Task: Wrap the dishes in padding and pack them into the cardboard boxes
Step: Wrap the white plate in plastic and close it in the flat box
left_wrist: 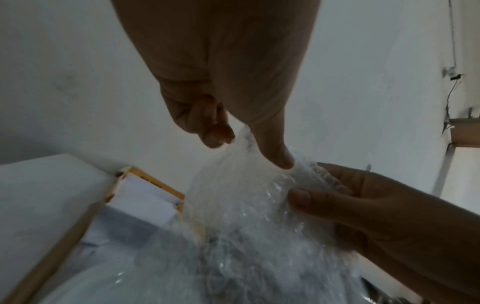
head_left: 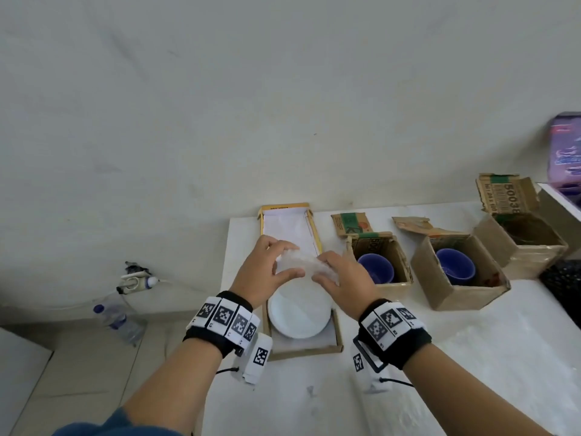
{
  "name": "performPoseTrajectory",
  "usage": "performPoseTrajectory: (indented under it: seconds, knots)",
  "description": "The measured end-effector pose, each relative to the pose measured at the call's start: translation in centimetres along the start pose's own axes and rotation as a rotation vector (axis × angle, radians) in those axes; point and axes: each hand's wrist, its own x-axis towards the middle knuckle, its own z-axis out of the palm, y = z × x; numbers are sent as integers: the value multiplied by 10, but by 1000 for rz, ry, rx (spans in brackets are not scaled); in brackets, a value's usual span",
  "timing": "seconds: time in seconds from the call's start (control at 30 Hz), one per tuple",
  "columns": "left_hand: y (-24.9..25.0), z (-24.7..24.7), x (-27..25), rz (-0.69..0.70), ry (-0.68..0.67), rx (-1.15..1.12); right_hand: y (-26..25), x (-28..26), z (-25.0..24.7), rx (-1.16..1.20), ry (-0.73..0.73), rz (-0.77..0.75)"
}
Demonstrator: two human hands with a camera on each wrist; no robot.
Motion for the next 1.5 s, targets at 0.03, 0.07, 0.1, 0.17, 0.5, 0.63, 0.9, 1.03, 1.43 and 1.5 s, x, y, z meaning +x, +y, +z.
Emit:
performPoseTrajectory:
  seconds: [0.03,0.07,0.1,0.17,0.5,0.63,0.9,1.03,1.43,1.5]
  knots:
    - [-7,0,-2,-31,-27,-3,-3,-1,6,-2,-24,13]
    - [-14,1,-5,-69,-61,-41,-4,-4,12,-8,-55,21]
    - [-19,2,-10,-119,-99,-123,-5,-5,19,-16,-104,34]
    - [-29,6,-20,-210,-177,-266,-3,-6,30,6,-203,71]
    - [-72,20,-57,-283,-367,-43,4,-15,67,200,-462,200]
    - [-81,27,-64,-143,-358,163,5,-19,79,20,-417,30]
    - [-84,26,-70,102,-464,344,12,-35,87,-77,-522,39]
    - [-82,29,-66,133,-462,361,5,-30,94,-10,-468,20]
    - [-72,27,-73,150,-502,376,12,-39,85,38,-513,-68]
    - [-73,27,-71,187,-527,387,12,-37,84,-17,-520,-34]
